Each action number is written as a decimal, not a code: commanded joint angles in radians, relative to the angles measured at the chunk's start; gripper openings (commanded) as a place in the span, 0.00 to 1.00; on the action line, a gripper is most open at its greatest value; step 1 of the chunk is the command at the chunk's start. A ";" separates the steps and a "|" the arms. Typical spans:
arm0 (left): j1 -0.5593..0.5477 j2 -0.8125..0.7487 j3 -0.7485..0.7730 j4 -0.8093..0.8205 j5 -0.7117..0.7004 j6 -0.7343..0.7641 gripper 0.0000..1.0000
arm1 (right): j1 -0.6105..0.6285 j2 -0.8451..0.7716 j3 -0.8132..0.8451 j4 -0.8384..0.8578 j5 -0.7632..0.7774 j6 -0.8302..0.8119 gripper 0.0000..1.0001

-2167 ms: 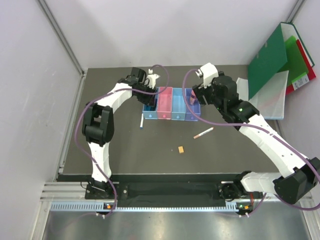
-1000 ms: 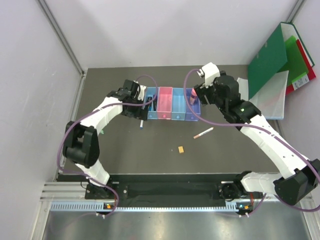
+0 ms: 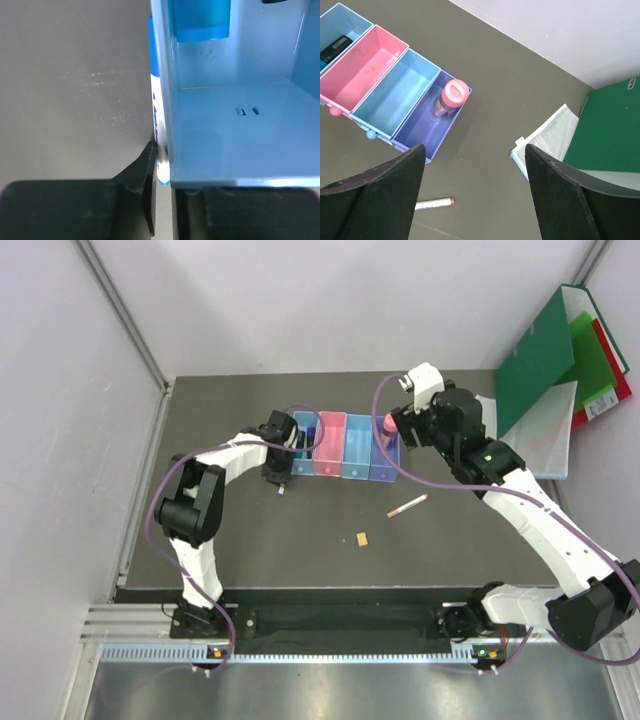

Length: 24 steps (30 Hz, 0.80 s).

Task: Sort the stationery into containers
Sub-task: Pick up the pen from the center of the board.

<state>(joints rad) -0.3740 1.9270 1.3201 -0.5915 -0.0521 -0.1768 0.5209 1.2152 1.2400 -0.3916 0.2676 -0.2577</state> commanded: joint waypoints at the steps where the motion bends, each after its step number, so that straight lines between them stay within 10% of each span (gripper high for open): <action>1: 0.000 0.007 -0.024 0.029 -0.037 -0.001 0.07 | -0.009 -0.011 0.055 0.010 -0.011 0.018 0.80; 24: 0.003 -0.322 0.168 -0.149 0.135 0.083 0.00 | -0.028 -0.026 -0.003 0.002 -0.025 0.017 0.80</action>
<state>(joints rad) -0.3687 1.6985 1.3869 -0.7204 0.0132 -0.1322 0.5159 1.2152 1.2446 -0.3985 0.2619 -0.2573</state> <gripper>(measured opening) 0.054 0.799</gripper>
